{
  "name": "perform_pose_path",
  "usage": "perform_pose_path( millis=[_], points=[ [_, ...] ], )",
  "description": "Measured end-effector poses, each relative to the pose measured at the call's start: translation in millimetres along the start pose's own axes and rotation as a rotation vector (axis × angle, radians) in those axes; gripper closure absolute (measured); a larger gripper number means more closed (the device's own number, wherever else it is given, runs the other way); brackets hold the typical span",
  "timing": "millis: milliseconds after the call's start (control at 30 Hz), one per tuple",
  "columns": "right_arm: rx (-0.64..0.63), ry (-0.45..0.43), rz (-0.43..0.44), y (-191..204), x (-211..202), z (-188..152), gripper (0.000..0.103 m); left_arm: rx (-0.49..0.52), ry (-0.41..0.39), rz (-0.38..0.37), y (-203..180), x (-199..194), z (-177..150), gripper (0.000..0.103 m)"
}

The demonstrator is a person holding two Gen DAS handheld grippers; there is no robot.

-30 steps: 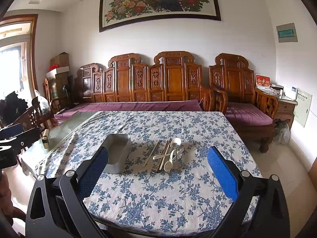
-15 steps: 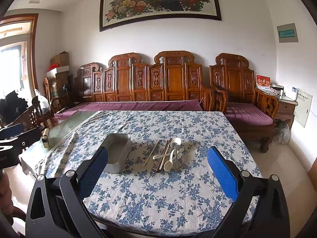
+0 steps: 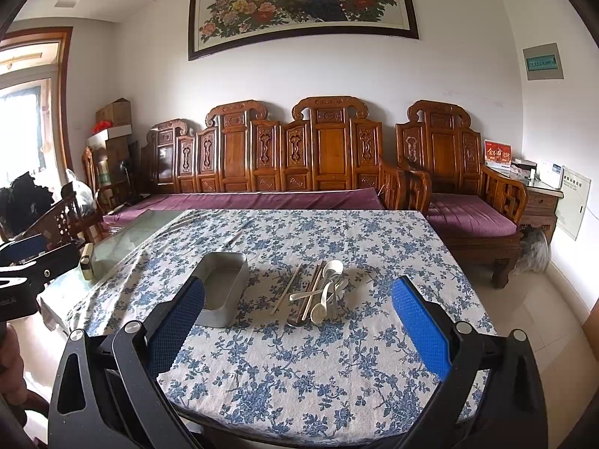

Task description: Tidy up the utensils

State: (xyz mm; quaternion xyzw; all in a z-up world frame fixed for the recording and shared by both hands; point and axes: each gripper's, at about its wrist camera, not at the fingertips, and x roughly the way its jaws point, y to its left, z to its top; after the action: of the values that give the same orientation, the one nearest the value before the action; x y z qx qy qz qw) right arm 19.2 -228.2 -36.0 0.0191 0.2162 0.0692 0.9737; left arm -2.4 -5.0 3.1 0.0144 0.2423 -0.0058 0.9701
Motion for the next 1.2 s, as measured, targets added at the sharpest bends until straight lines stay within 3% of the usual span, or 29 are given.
perform_pose_path(
  millis=[300,667,933,1200],
  points=[
    [0.000,0.015,0.000,-1,3,-2,0.003,0.001,0.038,-0.010,-1,14,-9,0.006],
    [0.007,0.066,0.011,-10,28,-13,0.003,0.042,0.178,-0.035,-13,63,-27,0.006],
    [-0.006,0.112,0.003,-26,68,-26,0.003,0.075,0.287,-0.052,-22,111,-39,0.006],
    [-0.010,0.163,0.009,-46,120,-33,0.006,0.120,0.345,-0.083,-32,163,-40,0.007]
  ],
)
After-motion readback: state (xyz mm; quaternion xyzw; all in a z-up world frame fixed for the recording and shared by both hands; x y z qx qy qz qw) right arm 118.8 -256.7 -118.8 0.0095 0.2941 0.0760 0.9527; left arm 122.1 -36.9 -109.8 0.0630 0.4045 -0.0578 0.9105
